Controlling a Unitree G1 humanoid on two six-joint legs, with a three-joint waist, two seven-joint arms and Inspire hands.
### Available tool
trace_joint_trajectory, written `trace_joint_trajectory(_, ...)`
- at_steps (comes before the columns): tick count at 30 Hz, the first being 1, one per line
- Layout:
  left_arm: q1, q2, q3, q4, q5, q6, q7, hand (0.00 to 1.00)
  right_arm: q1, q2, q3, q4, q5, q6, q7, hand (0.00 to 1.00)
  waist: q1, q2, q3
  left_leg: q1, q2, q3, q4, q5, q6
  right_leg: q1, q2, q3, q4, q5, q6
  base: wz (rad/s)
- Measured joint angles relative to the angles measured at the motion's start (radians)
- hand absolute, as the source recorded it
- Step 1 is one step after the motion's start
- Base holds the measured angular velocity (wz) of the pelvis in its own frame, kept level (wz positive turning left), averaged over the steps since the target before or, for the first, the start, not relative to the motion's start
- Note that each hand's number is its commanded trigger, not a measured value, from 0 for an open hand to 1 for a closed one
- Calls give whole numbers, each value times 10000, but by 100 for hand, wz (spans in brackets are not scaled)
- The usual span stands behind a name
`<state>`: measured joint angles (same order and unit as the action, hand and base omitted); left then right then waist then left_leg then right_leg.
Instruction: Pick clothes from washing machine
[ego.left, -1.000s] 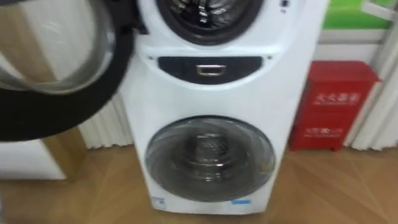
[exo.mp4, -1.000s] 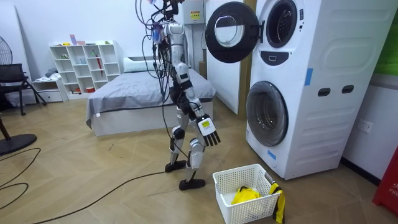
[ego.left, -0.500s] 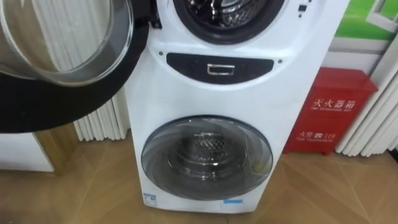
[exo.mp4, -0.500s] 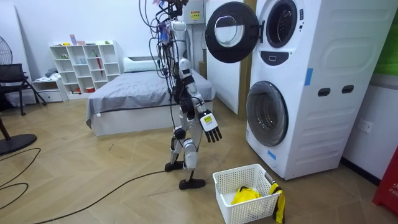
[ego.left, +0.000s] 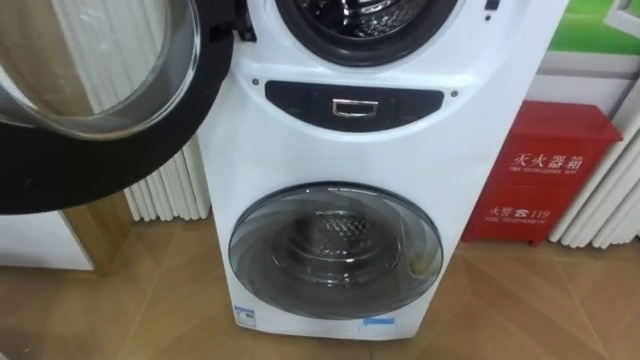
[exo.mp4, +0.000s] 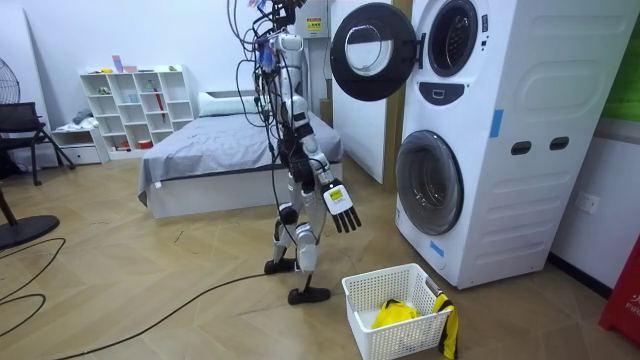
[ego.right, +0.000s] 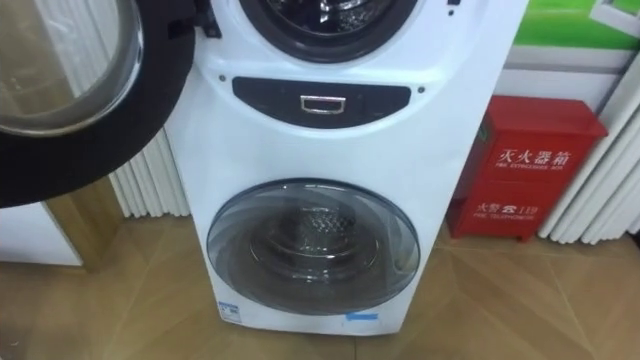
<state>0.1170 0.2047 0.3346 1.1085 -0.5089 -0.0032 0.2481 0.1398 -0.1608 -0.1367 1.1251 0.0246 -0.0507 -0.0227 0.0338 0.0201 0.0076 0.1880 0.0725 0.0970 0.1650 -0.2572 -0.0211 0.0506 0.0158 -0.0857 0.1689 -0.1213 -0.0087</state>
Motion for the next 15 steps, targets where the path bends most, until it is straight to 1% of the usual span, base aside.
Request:
trace_joint_trajectory(1, -137, 173, 134, -11, -174, 1, 45, 0, 13, -15, -138, -25, -100, -43, -12, 0, -4, 56, -25, -2, -5, -1, 4, 0, -1, -1, -5, -4, 13, 0, 0, 0)
trace_joint_trajectory(2, -375, 512, 419, -246, -531, 2, 174, 0, 32, -39, -380, -116, -316, -60, -23, 0, -26, 147, -37, -12, -11, -1, -11, 0, -1, -3, -11, -25, 40, 0, 0, 0)
trace_joint_trajectory(3, -588, 777, 771, -732, -888, -48, 342, 0, 98, -68, -497, -277, -366, -51, -108, 0, 11, 254, -50, -13, -15, 33, -6, 2, -4, -19, -7, 2, 53, 0, -1, -4)
trace_joint_trajectory(4, -895, 1109, 975, -1062, -1218, -63, 503, 0, 183, -134, -531, -462, -537, -50, -138, 0, 21, 371, -79, -17, -17, 50, -8, 2, -5, -28, -4, 7, 52, 4, -5, -3)
trace_joint_trajectory(5, -1018, 1285, 997, -1263, -1309, -63, 577, 0, 195, -173, -532, -512, -667, -50, -133, 0, 13, 432, -100, -24, -18, 33, -8, 2, -5, -28, -5, 2, 57, 4, -5, 0)
trace_joint_trajectory(6, -1182, 1549, 1094, -1937, -1360, -68, 746, 0, 252, -235, -549, -636, -724, -51, -133, 0, -2, 528, -143, -27, -25, 13, -7, 2, -5, -50, -11, -2, 89, 2, -2, 0)
trace_joint_trajectory(7, -1296, 1663, 1167, -2284, -1386, -93, 783, 0, 296, -262, -552, -707, -694, -58, -137, 0, 0, 541, -169, -37, -27, 6, 5, 2, -5, -101, -19, -12, 153, -4, 1, 0)
trace_joint_trajectory(8, -1565, 1938, 1181, -2814, -1551, -232, 883, 0, 343, -290, -553, -783, -675, -130, -173, 0, 16, 618, -161, -60, -44, 10, 25, 12, -11, -148, -54, -61, 212, -24, 4, 0)
trace_joint_trajectory(9, -1756, 2162, 1182, -3286, -1565, -350, 940, 0, 382, -316, -553, -830, -677, -219, -201, 0, 14, 658, -173, -85, -66, 5, 30, 16, -9, -160, -83, -90, 201, -26, 9, 4)
trace_joint_trajectory(10, -1831, 2241, 1230, -3559, -1566, -359, 966, 0, 411, -324, -554, -878, -676, -230, -205, 0, 24, 735, -173, -98, -77, 3, 29, 16, -9, -175, -92, -87, 200, -31, 19, 0)
trace_joint_trajectory(11, -1975, 2324, 1373, -4216, -1576, -368, 1035, 0, 562, -322, -555, -1078, -673, -227, -201, 0, 46, 789, -168, -118, -105, 37, 19, 16, -8, -227, -118, -64, 209, -43, 41, -5)
trace_joint_trajectory(12, -2164, 2524, 1382, -4616, -1631, -372, 1143, 0, 715, -318, -541, -1277, -678, -223, -186, 0, 80, 838, -192, -176, -123, 39, 13, 16, -7, -323, -139, -55, 283, -54, 59, -7)
trace_joint_trajectory(13, -2289, 2662, 1384, -4770, -1682, -369, 1207, 0, 764, -309, -538, -1347, -673, -216, -185, 0, 82, 853, -184, -194, -125, 16, 15, 18, -5, -373, -142, -48, 349, -58, 64, -4)
trace_joint_trajectory(14, -2525, 2918, 1381, -5087, -1688, -369, 1351, 0, 914, -280, -532, -1563, -683, -209, -185, 0, 94, 851, -180, -224, -125, -28, 5, 19, -3, -443, -140, -28, 403, -61, 67, -8)
trace_joint_trajectory(15, -2779, 3110, 1438, -5423, -1685, -368, 1464, 0, 969, -280, -536, -1620, -737, -212, -186, 0, 176, 831, -181, -253, -125, -27, 3, 20, -2, -534, -136, -14, 449, -61, 68, -10)
